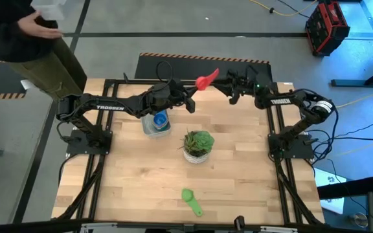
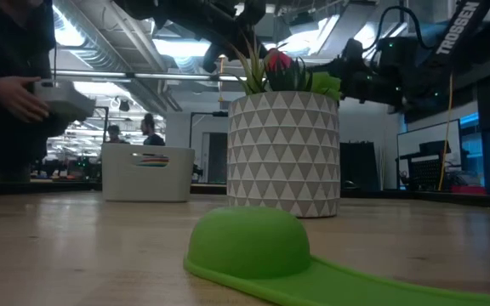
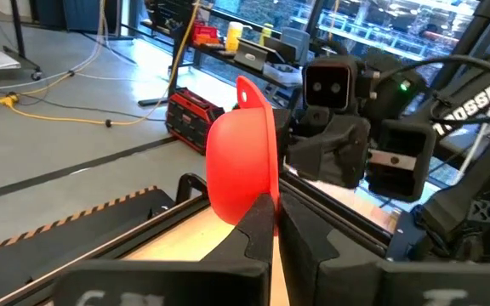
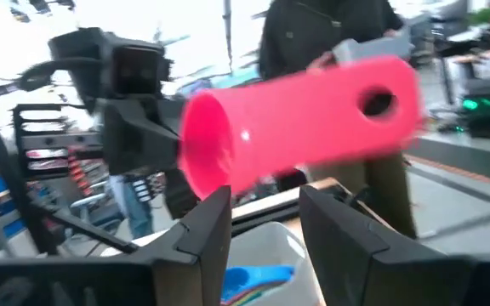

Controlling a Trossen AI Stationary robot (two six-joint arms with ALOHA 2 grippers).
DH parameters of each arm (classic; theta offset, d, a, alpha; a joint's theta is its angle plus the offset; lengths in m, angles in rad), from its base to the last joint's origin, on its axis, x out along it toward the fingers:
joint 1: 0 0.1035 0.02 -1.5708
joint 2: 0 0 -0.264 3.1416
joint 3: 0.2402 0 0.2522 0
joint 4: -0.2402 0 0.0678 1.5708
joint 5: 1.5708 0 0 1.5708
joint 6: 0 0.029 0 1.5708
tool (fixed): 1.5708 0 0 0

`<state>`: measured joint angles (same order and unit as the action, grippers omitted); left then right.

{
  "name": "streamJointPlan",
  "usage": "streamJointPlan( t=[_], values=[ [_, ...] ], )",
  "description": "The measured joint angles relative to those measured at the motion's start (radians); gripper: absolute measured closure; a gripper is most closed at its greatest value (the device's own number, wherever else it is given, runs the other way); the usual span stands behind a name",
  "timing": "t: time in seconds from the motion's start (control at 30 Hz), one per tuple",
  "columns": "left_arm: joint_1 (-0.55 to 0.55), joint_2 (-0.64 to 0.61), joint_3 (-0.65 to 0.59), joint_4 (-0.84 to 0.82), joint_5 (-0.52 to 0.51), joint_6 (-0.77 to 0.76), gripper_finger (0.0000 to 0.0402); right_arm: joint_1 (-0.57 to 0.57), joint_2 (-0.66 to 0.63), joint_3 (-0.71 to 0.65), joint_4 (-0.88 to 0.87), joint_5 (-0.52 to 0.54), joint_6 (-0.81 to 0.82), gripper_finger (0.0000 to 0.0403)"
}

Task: Nest measuring cups in basket
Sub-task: Stack the red measuring cup on top of the blue measuring cup in the gray bin

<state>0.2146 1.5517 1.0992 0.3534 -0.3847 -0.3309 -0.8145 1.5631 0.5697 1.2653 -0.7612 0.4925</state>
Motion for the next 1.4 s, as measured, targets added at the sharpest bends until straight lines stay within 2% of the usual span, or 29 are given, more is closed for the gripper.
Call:
streamJointPlan(
  t=[0.13,0.43,0.73,1.0,1.27,1.4],
  values=[
    [-0.003,0.0,0.0,0.003,0.017,0.0,0.0398,0.0,-0.001,0.026,0.001,-0.053,0.021,0.0258],
    [-0.016,0.0,0.0,0.031,0.018,0.001,0.0398,0.0,-0.001,0.031,0.008,-0.055,0.027,0.0258],
    [-0.016,0.0,0.0,0.031,0.018,0.002,0.0398,0.0,-0.001,0.031,0.093,-0.079,0.031,0.0258],
    [-0.016,0.0,0.0,0.03,0.018,0.002,0.0397,0.022,-0.001,0.036,0.114,-0.049,0.026,0.0258],
    [-0.016,0.0,0.0,0.03,0.018,0.002,0.0397,0.055,-0.001,0.105,0.115,-0.043,0.024,0.0258],
    [-0.016,0.0,0.0,0.029,0.018,0.004,0.0398,0.059,-0.001,0.116,0.114,-0.044,0.023,0.0273]
  ],
)
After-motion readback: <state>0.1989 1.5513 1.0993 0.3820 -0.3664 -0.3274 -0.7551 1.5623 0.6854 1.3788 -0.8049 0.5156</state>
